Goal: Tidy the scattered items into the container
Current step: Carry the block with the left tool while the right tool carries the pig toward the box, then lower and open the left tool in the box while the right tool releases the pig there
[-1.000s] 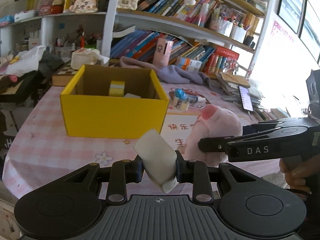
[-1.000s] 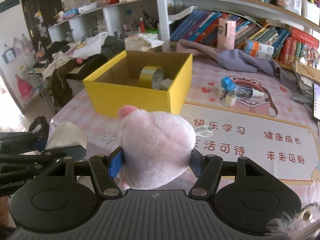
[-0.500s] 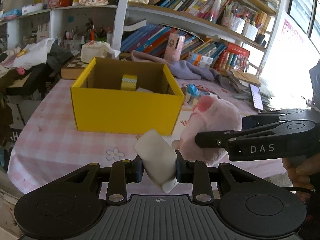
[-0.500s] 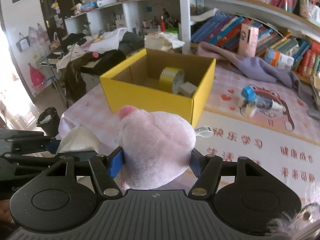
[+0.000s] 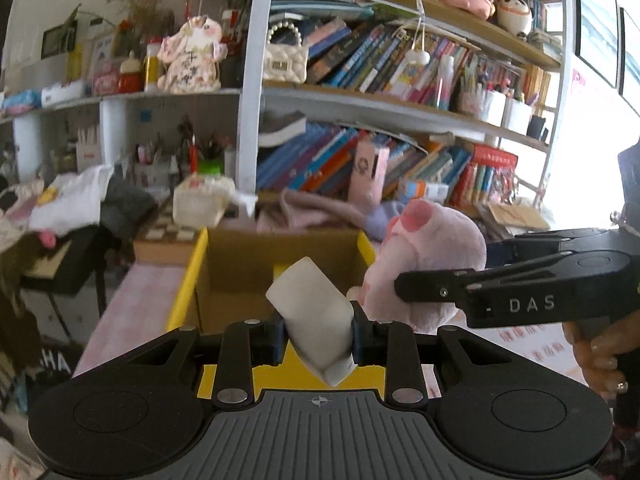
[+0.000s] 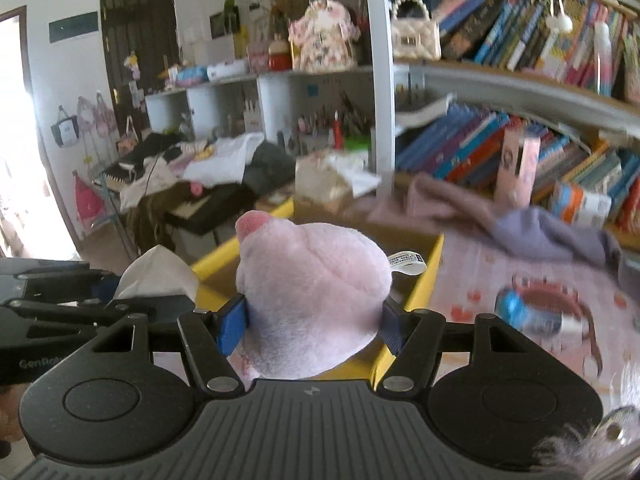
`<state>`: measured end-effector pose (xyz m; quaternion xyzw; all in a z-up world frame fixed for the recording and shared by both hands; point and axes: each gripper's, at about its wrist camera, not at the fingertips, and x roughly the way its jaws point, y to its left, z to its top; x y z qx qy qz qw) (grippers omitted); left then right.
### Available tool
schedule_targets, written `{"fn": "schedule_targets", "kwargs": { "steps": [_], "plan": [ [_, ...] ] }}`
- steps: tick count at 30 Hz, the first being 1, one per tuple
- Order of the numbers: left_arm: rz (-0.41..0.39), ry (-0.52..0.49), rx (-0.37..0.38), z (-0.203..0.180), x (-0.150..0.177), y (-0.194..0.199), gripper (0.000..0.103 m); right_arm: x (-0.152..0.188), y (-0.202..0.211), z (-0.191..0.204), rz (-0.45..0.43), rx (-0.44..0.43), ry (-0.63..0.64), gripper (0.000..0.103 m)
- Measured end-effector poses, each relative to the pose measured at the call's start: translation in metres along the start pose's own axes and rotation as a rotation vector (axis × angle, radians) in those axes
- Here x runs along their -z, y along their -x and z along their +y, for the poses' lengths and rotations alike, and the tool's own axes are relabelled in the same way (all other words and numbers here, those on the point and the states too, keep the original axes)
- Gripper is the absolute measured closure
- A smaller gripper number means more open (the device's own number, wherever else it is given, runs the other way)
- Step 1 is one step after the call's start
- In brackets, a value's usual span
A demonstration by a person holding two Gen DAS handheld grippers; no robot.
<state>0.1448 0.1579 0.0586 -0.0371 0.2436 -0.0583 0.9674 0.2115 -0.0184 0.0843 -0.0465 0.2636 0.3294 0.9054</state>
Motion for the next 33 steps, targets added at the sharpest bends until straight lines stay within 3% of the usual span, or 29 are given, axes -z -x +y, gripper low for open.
{"fn": "schedule_targets", "kwargs": {
  "steps": [4,10,19,25,33],
  "plan": [
    [0.007,-0.039,-0.003,0.009,-0.015,-0.032,0.075,-0.017,-0.026,-0.01,-0.011,0.006,0.039,0.039],
    [0.097,-0.055,-0.032,0.026,-0.018,-0.082,0.075,-0.024,-0.081,-0.018,0.061,-0.009,0.105,0.039],
    [0.287,-0.155,-0.055,0.041,-0.006,-0.145,0.075,-0.008,-0.156,-0.019,0.277,-0.044,0.231,0.038],
    [0.345,-0.161,-0.045,0.047,-0.001,-0.162,0.075,0.0,-0.184,-0.019,0.392,-0.11,0.231,0.036],
    [0.368,-0.132,-0.03,0.052,-0.001,-0.167,0.071,0.0,-0.187,-0.021,0.397,-0.135,0.214,0.032]
  ]
}}
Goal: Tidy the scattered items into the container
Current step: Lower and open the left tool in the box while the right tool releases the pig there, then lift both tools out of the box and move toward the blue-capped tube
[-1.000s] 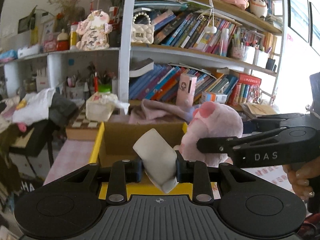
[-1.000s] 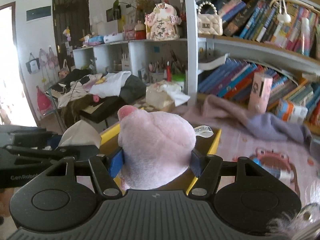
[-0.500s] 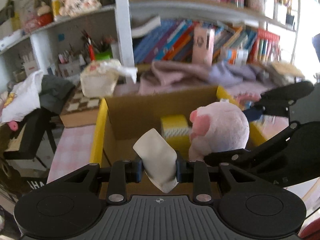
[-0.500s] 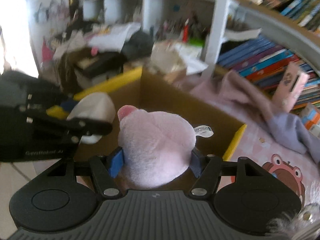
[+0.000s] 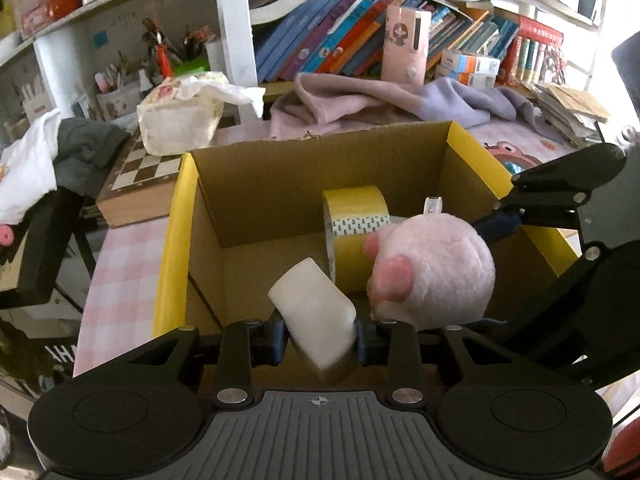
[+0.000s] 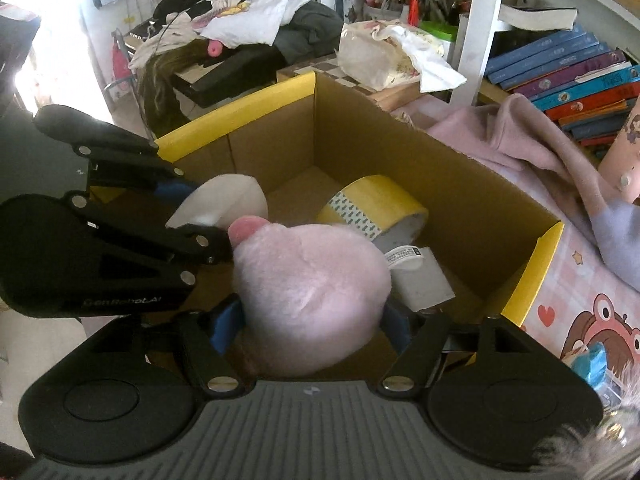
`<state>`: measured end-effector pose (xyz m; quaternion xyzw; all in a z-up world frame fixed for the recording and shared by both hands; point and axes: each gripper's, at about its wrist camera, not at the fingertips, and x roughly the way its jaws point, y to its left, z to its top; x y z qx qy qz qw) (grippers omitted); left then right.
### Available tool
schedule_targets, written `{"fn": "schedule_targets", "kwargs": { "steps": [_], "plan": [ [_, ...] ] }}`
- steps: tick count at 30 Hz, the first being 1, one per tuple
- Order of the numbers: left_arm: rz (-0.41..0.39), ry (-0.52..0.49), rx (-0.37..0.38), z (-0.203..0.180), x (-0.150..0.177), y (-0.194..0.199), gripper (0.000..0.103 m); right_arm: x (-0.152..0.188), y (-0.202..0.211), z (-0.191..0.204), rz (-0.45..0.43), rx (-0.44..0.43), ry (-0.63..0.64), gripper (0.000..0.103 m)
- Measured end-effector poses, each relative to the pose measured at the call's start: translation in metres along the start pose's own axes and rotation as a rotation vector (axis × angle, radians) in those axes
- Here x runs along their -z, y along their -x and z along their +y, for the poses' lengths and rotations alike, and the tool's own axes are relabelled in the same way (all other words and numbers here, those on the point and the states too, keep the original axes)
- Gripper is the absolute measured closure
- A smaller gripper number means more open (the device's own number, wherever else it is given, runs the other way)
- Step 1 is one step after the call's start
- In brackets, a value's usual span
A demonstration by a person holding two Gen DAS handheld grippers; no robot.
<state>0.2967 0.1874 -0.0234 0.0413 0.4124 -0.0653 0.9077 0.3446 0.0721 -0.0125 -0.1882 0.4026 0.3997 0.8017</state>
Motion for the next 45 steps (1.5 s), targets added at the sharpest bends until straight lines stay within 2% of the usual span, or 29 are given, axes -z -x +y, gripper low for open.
{"fn": "schedule_targets", "kwargs": {
  "steps": [3,7,11,15,20,25,30,34,45],
  "plan": [
    [-0.018,0.01,0.002,0.0,0.002,0.006,0.067,0.001,0.005,0.002,-0.023,0.028,-0.002,0.026],
    [-0.112,0.02,-0.069,-0.002,0.005,0.024,0.042,0.004,0.023,0.008,-0.095,0.062,0.015,0.019],
    [-0.17,0.069,-0.051,0.001,0.006,0.044,0.033,0.007,0.043,0.008,-0.15,0.07,-0.02,0.017],
    [-0.23,0.07,-0.054,-0.007,0.008,0.069,0.031,0.015,0.066,0.013,-0.213,0.119,-0.043,0.014],
    [-0.308,0.056,-0.082,-0.024,0.018,0.107,0.023,0.033,0.096,0.026,-0.287,0.167,-0.071,0.014],
    [-0.343,0.068,-0.088,-0.035,0.034,0.139,0.019,0.052,0.126,0.042,-0.35,0.204,-0.084,0.013],
    [-0.36,0.078,-0.118,-0.048,0.056,0.164,0.018,0.077,0.157,0.062,-0.419,0.27,-0.084,0.011],
    [-0.367,0.072,-0.142,-0.063,0.077,0.181,0.013,0.1,0.179,0.074,-0.459,0.315,-0.123,0.008],
    [-0.316,0.083,-0.11,-0.093,0.123,0.195,0.012,0.16,0.201,0.109,-0.432,0.391,-0.195,0.006]
  ]
}}
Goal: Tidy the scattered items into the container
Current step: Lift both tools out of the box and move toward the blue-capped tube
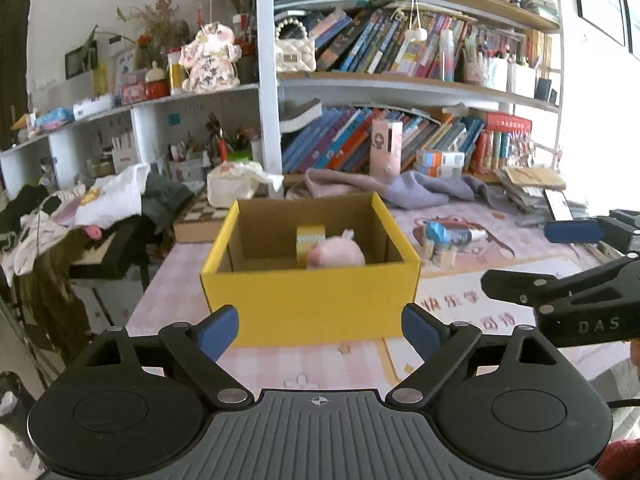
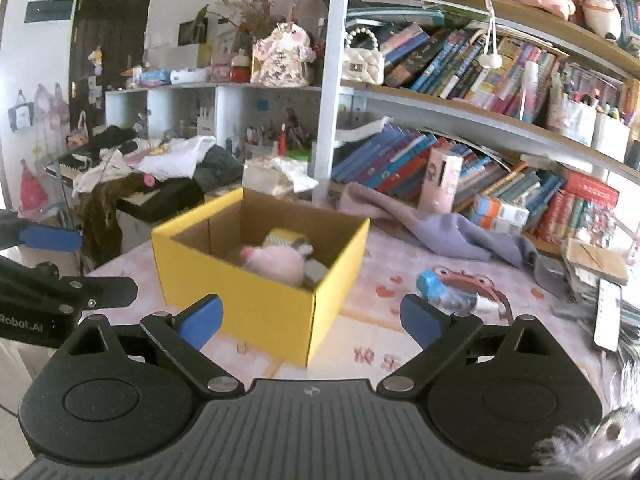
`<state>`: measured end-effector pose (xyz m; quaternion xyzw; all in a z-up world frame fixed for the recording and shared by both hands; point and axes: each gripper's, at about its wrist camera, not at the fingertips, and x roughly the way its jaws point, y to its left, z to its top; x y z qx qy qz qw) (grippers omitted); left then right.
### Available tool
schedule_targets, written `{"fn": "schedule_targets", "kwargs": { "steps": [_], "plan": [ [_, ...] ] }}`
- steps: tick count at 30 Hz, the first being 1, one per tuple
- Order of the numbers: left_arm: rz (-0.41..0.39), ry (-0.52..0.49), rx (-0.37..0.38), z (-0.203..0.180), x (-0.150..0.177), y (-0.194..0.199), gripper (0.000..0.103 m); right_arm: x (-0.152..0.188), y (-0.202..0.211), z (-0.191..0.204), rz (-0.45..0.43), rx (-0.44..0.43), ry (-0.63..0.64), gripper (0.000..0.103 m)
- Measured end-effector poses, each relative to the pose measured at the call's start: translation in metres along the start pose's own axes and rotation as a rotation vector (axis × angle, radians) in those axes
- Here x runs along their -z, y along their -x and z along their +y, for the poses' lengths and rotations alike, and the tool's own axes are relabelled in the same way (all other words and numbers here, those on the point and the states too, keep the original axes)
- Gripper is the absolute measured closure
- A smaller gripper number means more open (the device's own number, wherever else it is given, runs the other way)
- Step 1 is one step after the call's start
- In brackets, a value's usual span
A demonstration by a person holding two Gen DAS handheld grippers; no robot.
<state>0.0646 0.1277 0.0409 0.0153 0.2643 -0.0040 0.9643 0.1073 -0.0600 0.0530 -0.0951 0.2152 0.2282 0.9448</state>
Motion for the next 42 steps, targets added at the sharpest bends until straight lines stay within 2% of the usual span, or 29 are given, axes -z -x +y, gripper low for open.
{"fn": "schedule_targets", "kwargs": {
  "steps": [9,15,26,33,42],
  "plan": [
    [0.095,-0.001,0.046,-0.02,0.027,0.001,0.012,0.032,0.011,0.001,0.151,0.032,-0.072,0.006],
    [0.121,-0.024,0.092,-0.035,0.034,-0.005,0.012,0.046,0.019,-0.006,0.199,0.089,-0.095,0.006],
    [0.157,-0.077,0.18,-0.065,0.032,-0.024,0.011,0.06,0.029,-0.028,0.252,0.184,-0.123,0.004],
    [0.192,-0.135,0.264,-0.094,0.03,-0.039,0.011,0.065,0.035,-0.051,0.265,0.26,-0.135,0.004],
    [0.165,-0.171,0.344,-0.122,0.019,-0.054,0.011,0.068,0.042,-0.081,0.241,0.318,-0.172,0.004]
  ]
}}
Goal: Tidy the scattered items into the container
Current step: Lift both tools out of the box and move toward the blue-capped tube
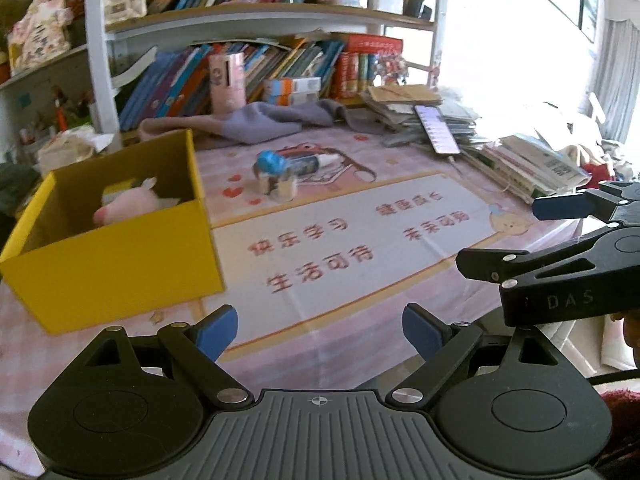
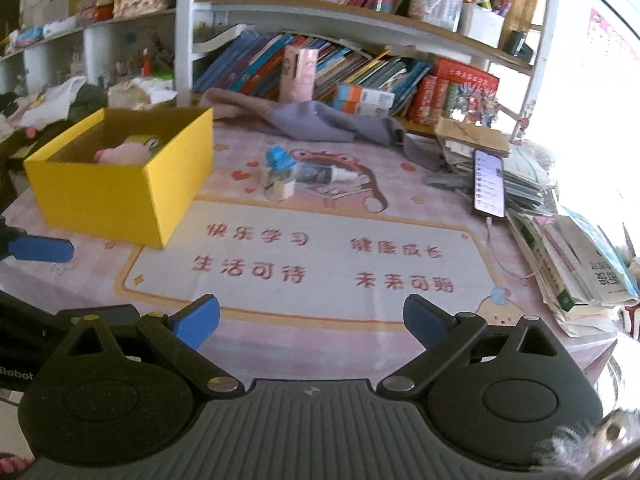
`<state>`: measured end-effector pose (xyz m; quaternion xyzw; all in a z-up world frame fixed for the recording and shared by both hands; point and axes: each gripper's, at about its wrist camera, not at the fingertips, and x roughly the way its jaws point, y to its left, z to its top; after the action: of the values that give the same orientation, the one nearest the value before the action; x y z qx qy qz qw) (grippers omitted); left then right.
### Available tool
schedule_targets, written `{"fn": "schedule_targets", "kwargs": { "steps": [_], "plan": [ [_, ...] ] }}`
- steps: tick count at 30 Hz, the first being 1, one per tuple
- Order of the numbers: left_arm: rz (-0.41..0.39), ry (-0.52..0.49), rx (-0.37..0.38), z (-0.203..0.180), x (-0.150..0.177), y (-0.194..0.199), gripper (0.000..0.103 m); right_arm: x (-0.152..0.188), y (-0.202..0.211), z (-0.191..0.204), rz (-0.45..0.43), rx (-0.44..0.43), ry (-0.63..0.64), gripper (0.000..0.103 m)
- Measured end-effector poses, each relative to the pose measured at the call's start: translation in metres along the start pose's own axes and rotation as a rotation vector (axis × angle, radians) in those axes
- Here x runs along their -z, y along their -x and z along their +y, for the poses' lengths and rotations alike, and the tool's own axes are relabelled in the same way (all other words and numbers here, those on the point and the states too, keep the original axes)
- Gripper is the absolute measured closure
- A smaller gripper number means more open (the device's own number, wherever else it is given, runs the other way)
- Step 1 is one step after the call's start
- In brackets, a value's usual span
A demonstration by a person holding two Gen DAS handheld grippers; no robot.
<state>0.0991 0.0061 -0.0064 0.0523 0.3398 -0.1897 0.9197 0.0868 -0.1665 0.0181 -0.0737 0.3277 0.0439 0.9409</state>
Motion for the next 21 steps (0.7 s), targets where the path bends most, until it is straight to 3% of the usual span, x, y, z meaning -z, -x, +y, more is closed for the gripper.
{"fn": "schedule_targets", "kwargs": {
  "steps": [11,21],
  "plan": [
    [-0.024,-0.046,-0.002,-0.014,-0.025,-0.027,0.011,-0.015,-0.026,-0.027,-0.022,-0.027,-0.035,0.006],
    [-0.017,-0.03,-0.036,-0.019,-0.068,-0.079,0.011,-0.049,-0.079,-0.063,-0.013,-0.087,-0.018,0.011]
  ]
}}
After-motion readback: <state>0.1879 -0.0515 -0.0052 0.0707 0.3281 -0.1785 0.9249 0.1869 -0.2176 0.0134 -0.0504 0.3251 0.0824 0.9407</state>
